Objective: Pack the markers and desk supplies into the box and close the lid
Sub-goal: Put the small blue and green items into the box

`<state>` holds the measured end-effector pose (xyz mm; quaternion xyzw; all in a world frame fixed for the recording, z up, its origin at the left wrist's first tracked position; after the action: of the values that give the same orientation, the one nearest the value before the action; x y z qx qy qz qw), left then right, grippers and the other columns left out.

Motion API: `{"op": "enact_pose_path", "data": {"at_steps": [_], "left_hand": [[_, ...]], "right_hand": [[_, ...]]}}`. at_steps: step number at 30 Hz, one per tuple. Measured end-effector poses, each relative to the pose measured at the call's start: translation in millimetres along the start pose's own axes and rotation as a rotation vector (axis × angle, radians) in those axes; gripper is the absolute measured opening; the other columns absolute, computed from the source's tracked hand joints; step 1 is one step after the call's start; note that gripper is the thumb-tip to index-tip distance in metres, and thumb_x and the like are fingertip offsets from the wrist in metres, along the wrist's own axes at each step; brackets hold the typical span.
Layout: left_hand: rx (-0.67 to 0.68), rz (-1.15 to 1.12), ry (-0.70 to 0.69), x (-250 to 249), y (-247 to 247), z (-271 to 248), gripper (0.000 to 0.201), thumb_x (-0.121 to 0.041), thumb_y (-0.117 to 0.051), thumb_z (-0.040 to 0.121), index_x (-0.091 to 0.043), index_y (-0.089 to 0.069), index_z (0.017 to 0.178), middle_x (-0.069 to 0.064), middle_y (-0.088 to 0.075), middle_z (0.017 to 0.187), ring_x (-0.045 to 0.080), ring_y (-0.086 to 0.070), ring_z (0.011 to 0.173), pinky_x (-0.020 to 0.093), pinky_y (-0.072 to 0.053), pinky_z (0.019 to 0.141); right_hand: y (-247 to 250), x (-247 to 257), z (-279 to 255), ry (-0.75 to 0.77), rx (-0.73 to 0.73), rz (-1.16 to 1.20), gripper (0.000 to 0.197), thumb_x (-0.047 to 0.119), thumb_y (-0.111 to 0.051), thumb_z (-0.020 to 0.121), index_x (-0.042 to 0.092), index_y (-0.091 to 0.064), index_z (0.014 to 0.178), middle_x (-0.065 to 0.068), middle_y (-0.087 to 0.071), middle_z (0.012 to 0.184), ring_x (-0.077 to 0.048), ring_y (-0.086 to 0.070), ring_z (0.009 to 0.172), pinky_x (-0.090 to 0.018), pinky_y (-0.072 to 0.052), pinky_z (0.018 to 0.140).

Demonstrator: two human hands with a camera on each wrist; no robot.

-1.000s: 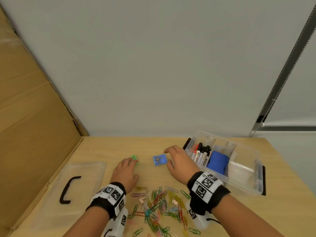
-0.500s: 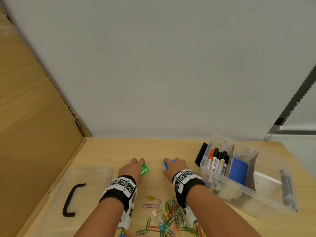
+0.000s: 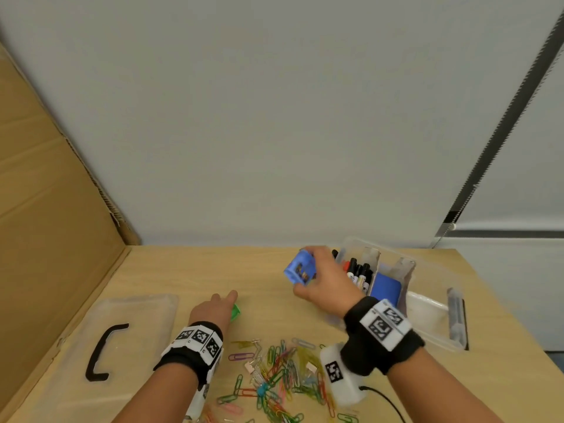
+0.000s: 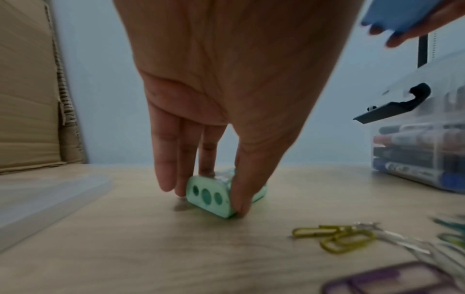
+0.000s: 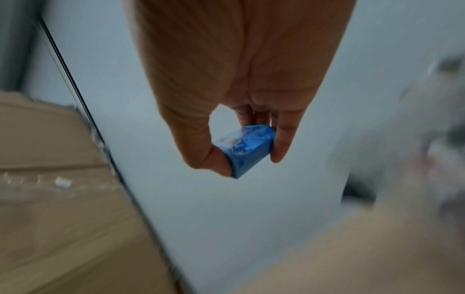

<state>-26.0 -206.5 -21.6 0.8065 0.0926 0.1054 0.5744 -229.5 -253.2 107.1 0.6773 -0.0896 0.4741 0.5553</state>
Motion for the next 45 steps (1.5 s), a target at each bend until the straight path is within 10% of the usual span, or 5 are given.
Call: {"op": "enact_pose_path", "data": {"at_steps": [6, 21, 26, 39, 45], "left_hand": [[-0.106, -0.246, -0.034, 0, 14, -26, 0.049, -0.029, -0.057, 0.085, -0.034, -0.032, 0.127, 0.0, -0.056, 0.119, 0.019, -0.062, 0.091, 0.033, -0.055, 0.077], [-0.401, -0.611, -0.159, -41, 31, -83, 0.069, -0.028, -0.064, 0.084, -0.038, -0.024, 0.139, -0.01, -0.05, 0.13, 0.01, -0.058, 0.103, 0.023, -0.05, 0.07], [-0.385, -0.665, -0.163, -38, 26, -86, 0.07, -0.028, -0.065, 0.084, -0.038, -0.024, 0.139, -0.011, -0.05, 0.13, 0.008, -0.057, 0.101, 0.022, -0.049, 0.074], [-0.447, -0.872, -0.318, -73, 54, -107, 0.075, -0.035, -0.068, 0.081, -0.041, -0.021, 0.14, -0.021, -0.049, 0.122, 0.0, -0.05, 0.107, 0.025, -0.047, 0.094], [-0.587, -0.813, -0.497, -155, 106, -121, 0.077, -0.037, -0.066, 0.08, -0.042, -0.02, 0.142, -0.025, -0.044, 0.125, -0.004, -0.04, 0.116, 0.021, -0.041, 0.099]], "right_hand": [[112, -57, -25, -0.168, -0.308, -0.24, 0.062, 0.019, -0.07, 0.082, 0.01, -0.038, 0.134, -0.009, -0.035, 0.129, -0.025, -0.054, 0.1, -0.03, -0.046, 0.084], [87, -128, -4, -0.472, 0.289, -0.898, 0.052, 0.034, -0.08, 0.066, 0.017, -0.062, 0.112, -0.003, -0.067, 0.104, -0.028, -0.064, 0.097, -0.048, -0.045, 0.098], [81, -125, -7, -0.449, 0.417, -1.045, 0.066, 0.034, -0.083, 0.053, 0.018, -0.056, 0.11, -0.006, -0.066, 0.102, -0.027, -0.065, 0.087, -0.035, -0.053, 0.077], [128, -70, -40, -0.177, -0.068, -0.287, 0.027, 0.03, -0.058, 0.092, 0.025, -0.058, 0.119, 0.008, -0.062, 0.118, -0.009, -0.058, 0.1, -0.028, -0.047, 0.09], [98, -52, -70, -0.167, 0.187, 0.202, 0.036, 0.037, -0.055, 0.092, 0.018, -0.056, 0.122, -0.003, -0.065, 0.113, -0.017, -0.068, 0.095, -0.03, -0.056, 0.086]]}}
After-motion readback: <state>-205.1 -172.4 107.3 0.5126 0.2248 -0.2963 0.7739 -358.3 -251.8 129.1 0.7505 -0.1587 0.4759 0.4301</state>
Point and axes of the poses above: each hand's wrist, its own z-axis towards the middle knuckle, its own y-axis out of the back of the hand, x = y × z, the point moved 7 cm from there along z, towards the middle knuckle
